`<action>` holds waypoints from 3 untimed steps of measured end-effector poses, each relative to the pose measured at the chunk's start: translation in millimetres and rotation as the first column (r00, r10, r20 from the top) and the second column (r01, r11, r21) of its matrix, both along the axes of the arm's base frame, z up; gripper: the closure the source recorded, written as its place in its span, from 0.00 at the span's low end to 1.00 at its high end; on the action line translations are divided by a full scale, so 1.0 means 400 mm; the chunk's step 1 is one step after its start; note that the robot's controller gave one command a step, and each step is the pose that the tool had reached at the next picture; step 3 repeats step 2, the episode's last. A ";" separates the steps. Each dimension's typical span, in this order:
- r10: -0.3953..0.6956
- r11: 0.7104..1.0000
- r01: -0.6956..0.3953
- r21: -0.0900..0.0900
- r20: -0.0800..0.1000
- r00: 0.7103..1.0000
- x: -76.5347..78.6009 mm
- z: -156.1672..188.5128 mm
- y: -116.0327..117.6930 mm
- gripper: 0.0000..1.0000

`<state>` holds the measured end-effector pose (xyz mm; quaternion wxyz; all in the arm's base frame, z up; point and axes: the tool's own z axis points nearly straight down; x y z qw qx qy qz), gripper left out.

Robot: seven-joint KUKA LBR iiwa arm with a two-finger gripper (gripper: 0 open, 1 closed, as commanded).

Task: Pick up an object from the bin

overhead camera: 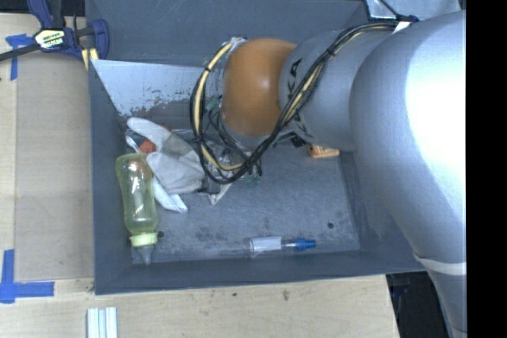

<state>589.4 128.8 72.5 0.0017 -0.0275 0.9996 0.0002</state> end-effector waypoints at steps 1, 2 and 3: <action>0.020 1.000 -0.020 -0.001 -0.001 1.000 -0.001 0.296 -0.055 1.00; 0.021 1.000 -0.021 -0.001 -0.001 1.000 -0.001 0.296 -0.055 1.00; 0.021 1.000 -0.021 -0.001 -0.001 1.000 -0.001 0.296 -0.055 1.00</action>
Offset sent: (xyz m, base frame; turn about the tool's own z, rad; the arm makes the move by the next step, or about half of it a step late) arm 0.0000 0.0000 0.0000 0.0000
